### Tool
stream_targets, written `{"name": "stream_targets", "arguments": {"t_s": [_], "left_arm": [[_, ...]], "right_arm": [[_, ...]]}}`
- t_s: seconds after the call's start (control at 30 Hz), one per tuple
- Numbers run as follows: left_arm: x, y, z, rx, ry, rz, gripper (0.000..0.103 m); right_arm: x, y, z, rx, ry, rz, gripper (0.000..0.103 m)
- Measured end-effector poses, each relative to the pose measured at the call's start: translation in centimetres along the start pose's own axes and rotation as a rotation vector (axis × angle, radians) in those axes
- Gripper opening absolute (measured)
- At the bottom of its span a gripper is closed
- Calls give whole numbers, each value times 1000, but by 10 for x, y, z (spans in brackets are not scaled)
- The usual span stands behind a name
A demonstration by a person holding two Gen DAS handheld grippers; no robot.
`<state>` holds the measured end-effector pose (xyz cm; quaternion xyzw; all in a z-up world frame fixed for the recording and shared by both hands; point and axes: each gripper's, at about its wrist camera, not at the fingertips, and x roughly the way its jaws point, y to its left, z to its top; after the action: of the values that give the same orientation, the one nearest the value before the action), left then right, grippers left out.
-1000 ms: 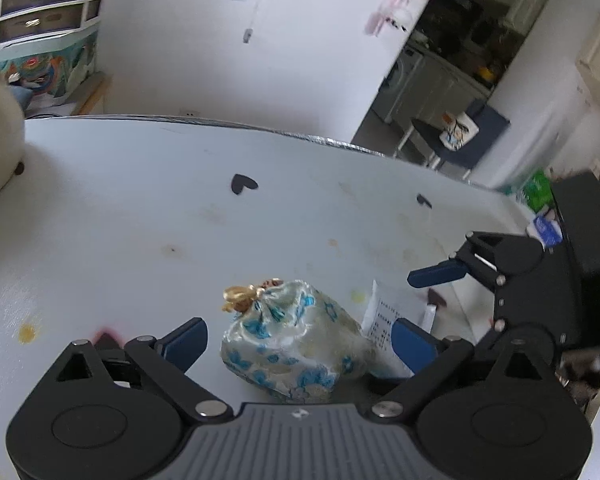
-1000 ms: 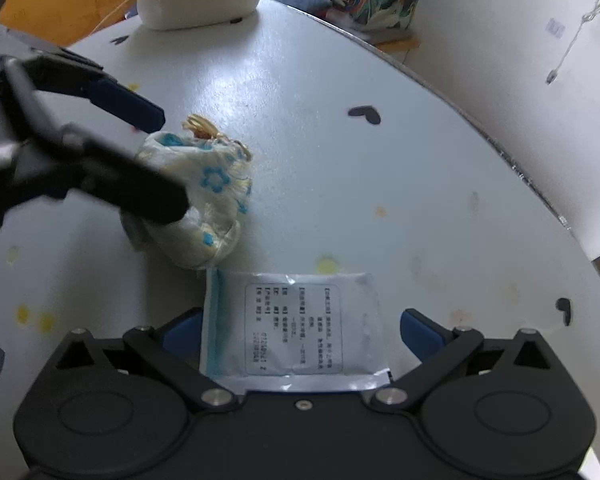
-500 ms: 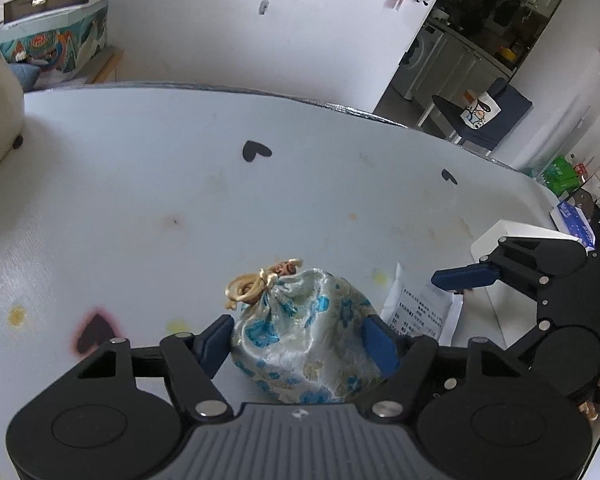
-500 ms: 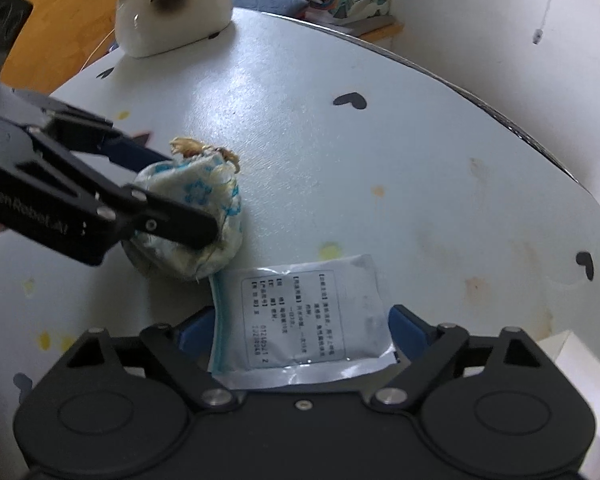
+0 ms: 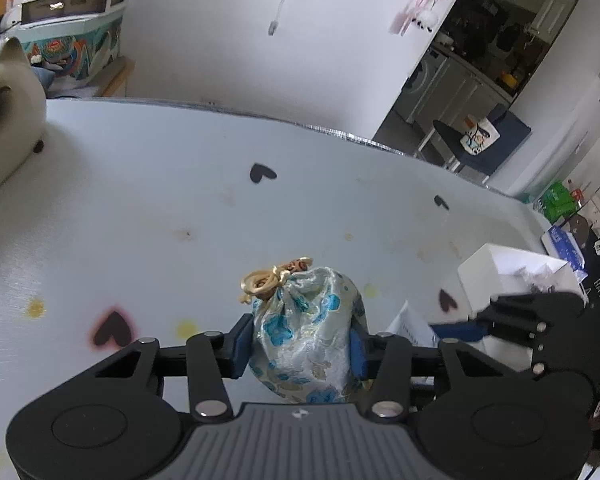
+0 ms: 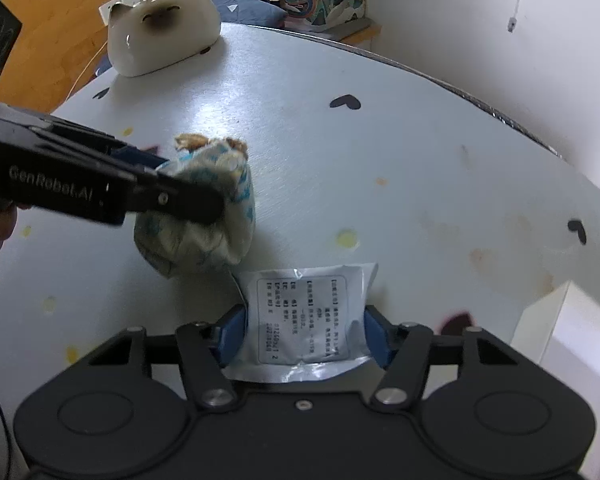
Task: Organize soft objects
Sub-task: 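Grasp the white printed packet with the right tool while the left tool holds the pouch, then carry the pouch and packet over the tray with both tools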
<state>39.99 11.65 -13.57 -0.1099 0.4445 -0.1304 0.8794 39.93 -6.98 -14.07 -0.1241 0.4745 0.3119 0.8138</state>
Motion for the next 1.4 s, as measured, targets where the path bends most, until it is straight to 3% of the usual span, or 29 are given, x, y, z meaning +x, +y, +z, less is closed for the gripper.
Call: {"name": "stream_targets", "arguments": {"t_s": [0.47,0.87,1.17,1.4], "left_arm": [[-71,-15,-7,-19,-133,17,47],[-129,-61,-19,5,-265,17,47],[-131,-118,-30,14,-296,-10,47],[-109,-168,-35,10,-279,-50,48]], "right_arm": [[-65,15,-11,157,-139,-57,62],[-144,17,-41,299,-304,-100,63],[-187,-2,-74,337,-368,-111,63],[-216,-44,-108,403,-392,-142,63]]}}
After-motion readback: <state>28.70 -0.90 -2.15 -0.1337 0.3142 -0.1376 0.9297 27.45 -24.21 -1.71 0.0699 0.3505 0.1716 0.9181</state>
